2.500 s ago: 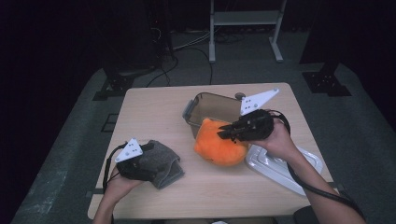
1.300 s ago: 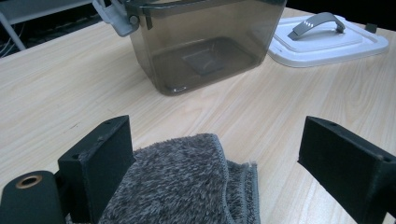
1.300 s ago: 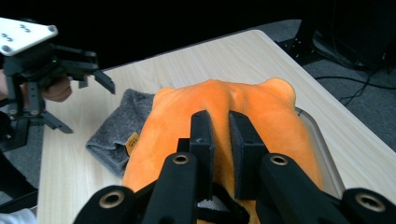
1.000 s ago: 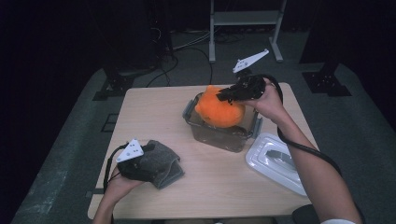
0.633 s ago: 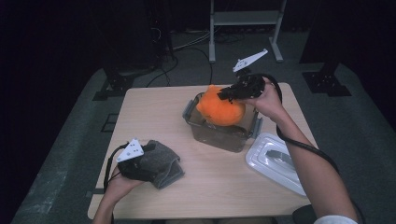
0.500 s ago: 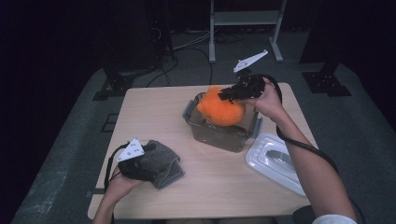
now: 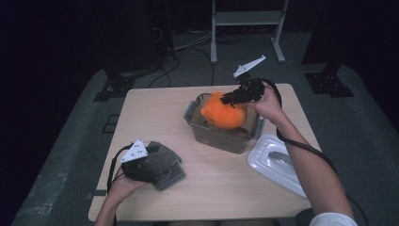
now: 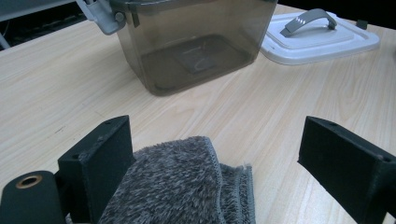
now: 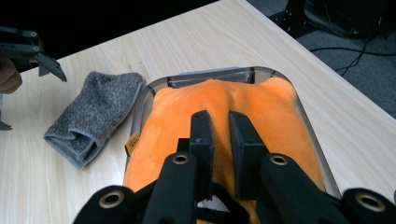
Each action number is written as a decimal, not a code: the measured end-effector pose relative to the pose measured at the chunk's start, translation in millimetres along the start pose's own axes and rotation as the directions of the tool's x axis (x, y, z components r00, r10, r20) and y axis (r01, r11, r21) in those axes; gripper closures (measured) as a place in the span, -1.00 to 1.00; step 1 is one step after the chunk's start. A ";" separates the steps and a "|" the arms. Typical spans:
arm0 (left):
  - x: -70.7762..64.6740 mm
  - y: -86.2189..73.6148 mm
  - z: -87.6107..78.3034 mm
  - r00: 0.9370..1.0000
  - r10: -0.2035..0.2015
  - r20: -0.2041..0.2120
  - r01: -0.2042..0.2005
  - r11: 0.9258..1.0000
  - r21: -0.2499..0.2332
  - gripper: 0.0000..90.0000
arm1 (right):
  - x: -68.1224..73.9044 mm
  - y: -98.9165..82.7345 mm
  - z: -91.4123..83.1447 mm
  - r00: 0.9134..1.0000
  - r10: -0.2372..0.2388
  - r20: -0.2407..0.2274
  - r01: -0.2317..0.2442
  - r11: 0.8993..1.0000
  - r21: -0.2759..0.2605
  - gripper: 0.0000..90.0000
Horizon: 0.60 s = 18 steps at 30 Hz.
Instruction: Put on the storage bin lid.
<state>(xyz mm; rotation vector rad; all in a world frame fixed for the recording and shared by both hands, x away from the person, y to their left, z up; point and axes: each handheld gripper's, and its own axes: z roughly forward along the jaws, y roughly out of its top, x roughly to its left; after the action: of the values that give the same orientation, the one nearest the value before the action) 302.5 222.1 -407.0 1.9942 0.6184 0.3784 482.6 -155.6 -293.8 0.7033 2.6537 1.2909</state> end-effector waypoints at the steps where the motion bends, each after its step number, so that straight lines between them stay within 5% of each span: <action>1: 0.0 -0.1 0.3 1.000 0.000 0.002 0.000 1.000 0.000 -0.80 | -0.9 -0.8 1.1 1.000 -0.001 0.000 0.001 1.000 0.004 0.78; 18: -0.5 0.8 1.4 1.000 -0.003 0.002 0.003 1.000 -0.007 -0.80 | -11.8 -15.3 17.2 1.000 0.027 -0.003 -0.027 0.999 0.039 0.78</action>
<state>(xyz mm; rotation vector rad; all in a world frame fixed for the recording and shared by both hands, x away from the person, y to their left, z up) 303.1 220.5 -407.0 1.9864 0.6184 0.3760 492.6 -156.7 -317.7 0.7459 2.6880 1.2508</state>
